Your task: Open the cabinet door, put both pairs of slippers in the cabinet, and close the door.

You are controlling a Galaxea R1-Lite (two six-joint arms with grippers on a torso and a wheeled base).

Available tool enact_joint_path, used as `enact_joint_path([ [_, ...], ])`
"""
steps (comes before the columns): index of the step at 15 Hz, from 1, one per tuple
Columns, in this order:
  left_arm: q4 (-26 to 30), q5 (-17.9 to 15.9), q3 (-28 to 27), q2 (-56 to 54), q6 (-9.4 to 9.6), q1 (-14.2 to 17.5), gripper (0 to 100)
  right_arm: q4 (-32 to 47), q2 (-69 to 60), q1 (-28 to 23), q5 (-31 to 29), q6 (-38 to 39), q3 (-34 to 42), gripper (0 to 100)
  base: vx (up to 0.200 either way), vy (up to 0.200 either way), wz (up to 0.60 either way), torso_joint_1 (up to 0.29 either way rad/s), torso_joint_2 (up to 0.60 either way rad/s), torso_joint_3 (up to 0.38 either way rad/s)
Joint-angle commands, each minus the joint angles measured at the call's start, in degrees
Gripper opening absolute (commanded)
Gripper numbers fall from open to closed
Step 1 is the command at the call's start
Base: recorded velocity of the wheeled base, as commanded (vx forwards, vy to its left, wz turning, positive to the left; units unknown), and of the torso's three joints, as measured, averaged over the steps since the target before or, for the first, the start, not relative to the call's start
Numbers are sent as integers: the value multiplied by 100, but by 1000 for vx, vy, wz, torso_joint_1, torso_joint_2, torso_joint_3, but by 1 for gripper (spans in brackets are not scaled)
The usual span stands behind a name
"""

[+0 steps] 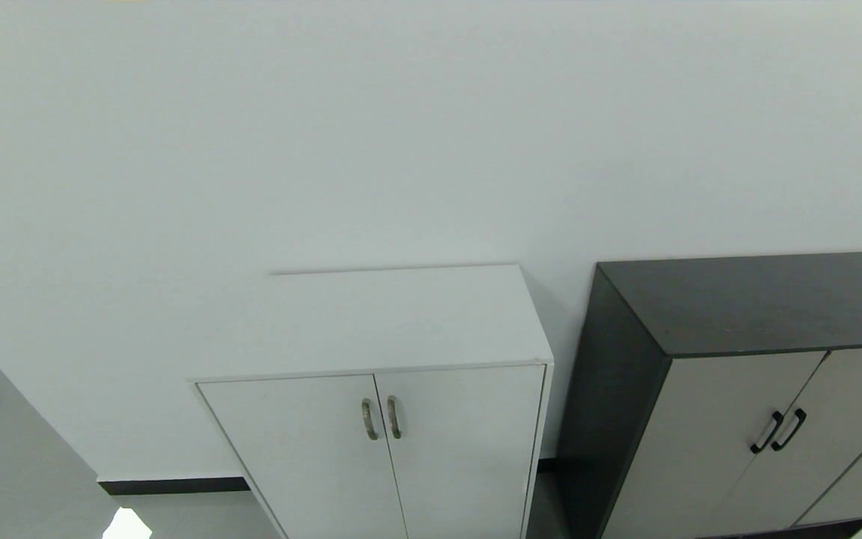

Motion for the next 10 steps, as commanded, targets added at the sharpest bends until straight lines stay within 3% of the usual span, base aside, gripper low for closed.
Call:
enact_joint_path([
  [1, 2, -2, 2, 4, -2, 1, 0, 1, -608, 472, -22, -20, -8, 0, 0, 0, 0, 0, 0, 0],
  [4, 2, -2, 2, 4, -2, 1, 0, 19, -846, 1334, -189, -20, -17, 0, 0, 0, 0, 0, 0, 0],
  [7, 2, -2, 2, 4, -2, 1, 0, 124, -731, 1967, -945, -37, -61, 0, 0, 0, 0, 0, 0, 0],
  [10, 2, 42, -6, 4, -2, 1, 0, 388, -863, 1580, -1095, -107, -149, 0, 0, 0, 0, 0, 0, 0],
])
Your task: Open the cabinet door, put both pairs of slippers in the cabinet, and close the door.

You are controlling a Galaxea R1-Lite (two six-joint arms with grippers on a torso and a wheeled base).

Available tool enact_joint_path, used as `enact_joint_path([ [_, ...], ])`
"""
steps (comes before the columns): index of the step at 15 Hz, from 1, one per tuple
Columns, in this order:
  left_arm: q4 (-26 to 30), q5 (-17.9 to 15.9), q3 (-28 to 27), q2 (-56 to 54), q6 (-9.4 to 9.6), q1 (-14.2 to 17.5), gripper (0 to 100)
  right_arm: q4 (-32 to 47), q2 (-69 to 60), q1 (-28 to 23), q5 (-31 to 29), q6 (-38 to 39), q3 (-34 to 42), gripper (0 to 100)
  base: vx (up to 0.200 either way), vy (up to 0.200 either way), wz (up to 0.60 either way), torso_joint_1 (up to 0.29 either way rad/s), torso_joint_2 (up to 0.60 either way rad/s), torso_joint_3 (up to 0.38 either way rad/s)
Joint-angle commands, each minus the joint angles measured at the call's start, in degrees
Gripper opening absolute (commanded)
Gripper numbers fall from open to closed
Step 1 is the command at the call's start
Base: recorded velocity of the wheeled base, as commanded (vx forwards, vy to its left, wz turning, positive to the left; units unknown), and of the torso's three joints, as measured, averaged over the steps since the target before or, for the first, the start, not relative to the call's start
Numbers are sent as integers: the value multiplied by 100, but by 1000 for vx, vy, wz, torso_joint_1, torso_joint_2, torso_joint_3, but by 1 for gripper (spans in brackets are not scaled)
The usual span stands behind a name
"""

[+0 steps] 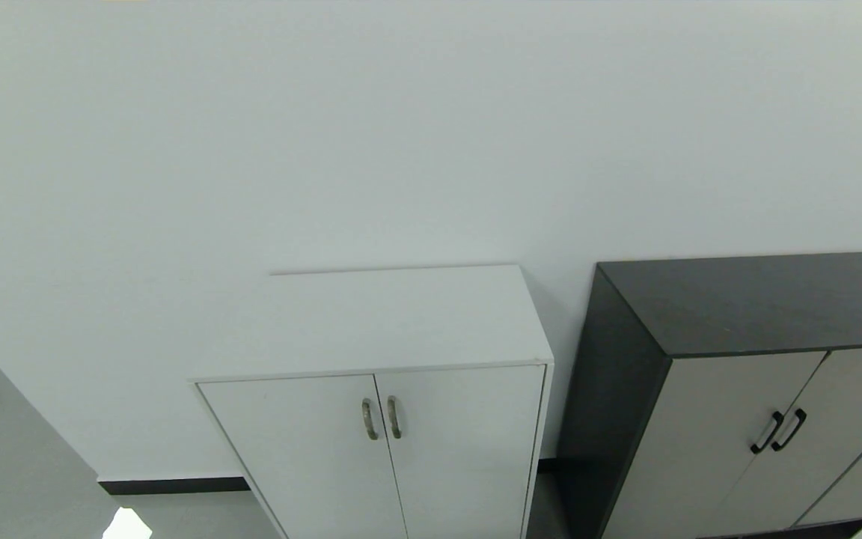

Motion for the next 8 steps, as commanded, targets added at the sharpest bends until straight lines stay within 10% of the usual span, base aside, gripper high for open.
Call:
enact_joint_path([
  [1, -7, 0, 2, -2, 1, 1, 0, 16, -131, -100, 2, 1, -29, 0, 0, 0, 0, 0, 0, 0],
  [8, -7, 35, 2, -2, -8, 1, 0, -10, -526, -1076, -156, 291, -29, 0, 0, 0, 0, 0, 0, 0],
])
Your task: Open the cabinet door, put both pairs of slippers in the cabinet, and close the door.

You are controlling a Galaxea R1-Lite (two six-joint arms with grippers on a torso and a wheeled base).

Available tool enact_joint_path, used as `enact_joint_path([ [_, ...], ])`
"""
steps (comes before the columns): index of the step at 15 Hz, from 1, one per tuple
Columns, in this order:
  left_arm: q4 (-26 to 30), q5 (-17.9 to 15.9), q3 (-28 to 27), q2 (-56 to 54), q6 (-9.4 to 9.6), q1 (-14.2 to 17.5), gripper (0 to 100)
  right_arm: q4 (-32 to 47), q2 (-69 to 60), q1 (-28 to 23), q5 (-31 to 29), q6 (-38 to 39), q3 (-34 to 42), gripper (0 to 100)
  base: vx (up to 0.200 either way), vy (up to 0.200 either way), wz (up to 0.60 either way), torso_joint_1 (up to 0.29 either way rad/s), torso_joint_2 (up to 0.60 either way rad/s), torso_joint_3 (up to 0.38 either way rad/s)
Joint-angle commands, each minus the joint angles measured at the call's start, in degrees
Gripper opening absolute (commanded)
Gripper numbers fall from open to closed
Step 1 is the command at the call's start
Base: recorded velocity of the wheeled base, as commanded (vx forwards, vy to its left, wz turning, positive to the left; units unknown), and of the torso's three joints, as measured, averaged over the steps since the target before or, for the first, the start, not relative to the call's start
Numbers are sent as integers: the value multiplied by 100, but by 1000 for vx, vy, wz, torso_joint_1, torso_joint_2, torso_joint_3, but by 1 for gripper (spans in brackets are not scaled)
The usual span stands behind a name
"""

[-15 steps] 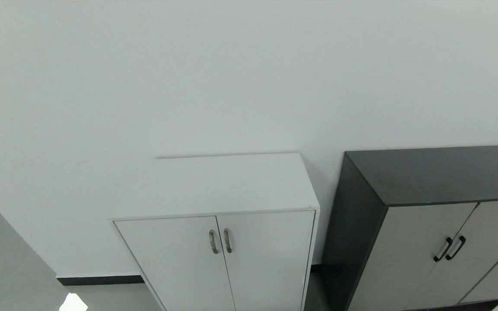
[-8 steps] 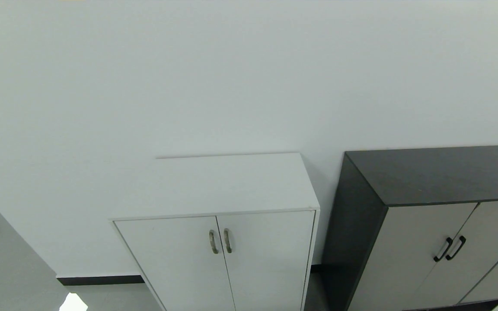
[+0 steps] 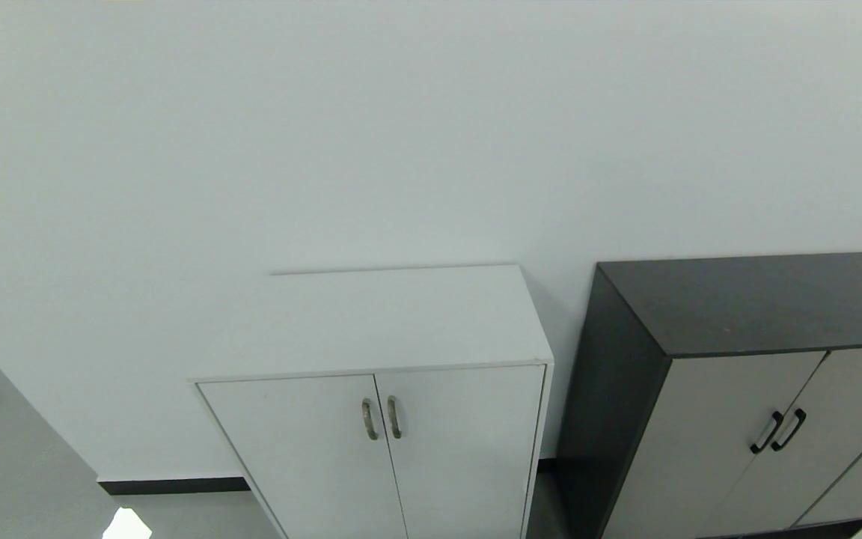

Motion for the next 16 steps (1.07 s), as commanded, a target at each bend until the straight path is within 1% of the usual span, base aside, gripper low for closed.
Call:
enact_joint_path([
  [1, -5, -4, 0, -2, -2, 1, 0, -3, -57, -81, -58, 15, 0, 0, 0, 0, 0, 0, 0, 0],
  [4, 4, -4, 0, -2, -2, 1, 0, 15, -153, -819, -32, 7, 0, 0, 0, 0, 0, 0, 0, 0],
  [8, 4, -4, 0, 6, 25, 1, 0, -29, -189, -784, -6, 33, 18, 0, 0, 0, 0, 0, 0, 0],
  [9, 4, -12, 0, -2, 25, 1, 0, -20, -250, -731, 109, 200, 26, 0, 0, 0, 0, 0, 0, 0],
  [10, -5, -48, 0, 6, 51, 1, 0, -73, -619, -477, 557, 270, 167, 0, 0, 0, 0, 0, 0, 0],
  [13, 4, -48, 0, 6, 51, 1, 0, -73, -610, -521, 557, 481, 167, 0, 0, 0, 0, 0, 0, 0],
  [16, 4, -48, 0, -2, 51, 1, 0, -73, -610, -521, 548, 411, 167, 0, 0, 0, 0, 0, 0, 0],
])
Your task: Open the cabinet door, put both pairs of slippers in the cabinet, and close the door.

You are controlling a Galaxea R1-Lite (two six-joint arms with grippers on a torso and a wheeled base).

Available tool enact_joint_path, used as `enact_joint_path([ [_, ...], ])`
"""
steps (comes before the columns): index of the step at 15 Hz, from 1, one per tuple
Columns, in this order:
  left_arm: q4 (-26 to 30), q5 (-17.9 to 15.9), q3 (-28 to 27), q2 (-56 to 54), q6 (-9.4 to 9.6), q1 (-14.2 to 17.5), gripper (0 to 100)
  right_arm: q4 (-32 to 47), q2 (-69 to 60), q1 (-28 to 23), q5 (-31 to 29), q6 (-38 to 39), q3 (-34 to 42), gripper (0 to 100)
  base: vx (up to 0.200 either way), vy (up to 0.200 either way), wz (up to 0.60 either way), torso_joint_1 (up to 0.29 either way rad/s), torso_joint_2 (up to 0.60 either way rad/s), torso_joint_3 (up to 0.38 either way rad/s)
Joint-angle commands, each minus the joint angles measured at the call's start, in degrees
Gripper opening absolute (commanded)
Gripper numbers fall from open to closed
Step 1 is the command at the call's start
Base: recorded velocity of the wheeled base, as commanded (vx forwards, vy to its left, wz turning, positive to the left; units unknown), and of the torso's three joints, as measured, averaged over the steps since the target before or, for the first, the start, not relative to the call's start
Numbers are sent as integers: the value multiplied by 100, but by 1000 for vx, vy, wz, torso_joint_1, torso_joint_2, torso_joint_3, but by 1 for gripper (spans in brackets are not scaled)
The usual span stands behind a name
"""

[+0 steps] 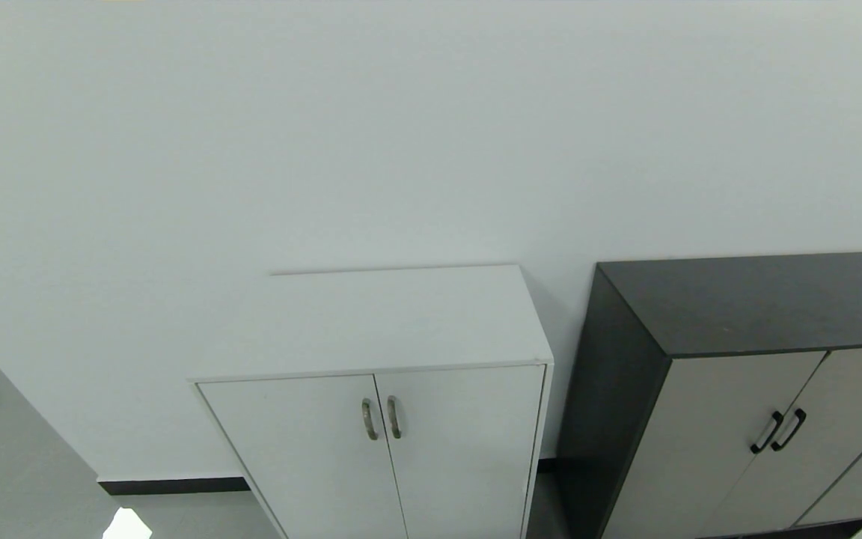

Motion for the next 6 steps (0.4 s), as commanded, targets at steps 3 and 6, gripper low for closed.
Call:
enact_joint_path([
  [3, 4, 0, 0, 6, -2, 1, 0, 0, -22, 0, 0, 87, 7, 0, 0, 0, 0, 0, 0, 0],
  [6, -5, 0, 0, 6, -2, 1, 0, 0, -22, 0, 0, 69, 7, 0, 0, 0, 0, 0, 0, 0],
])
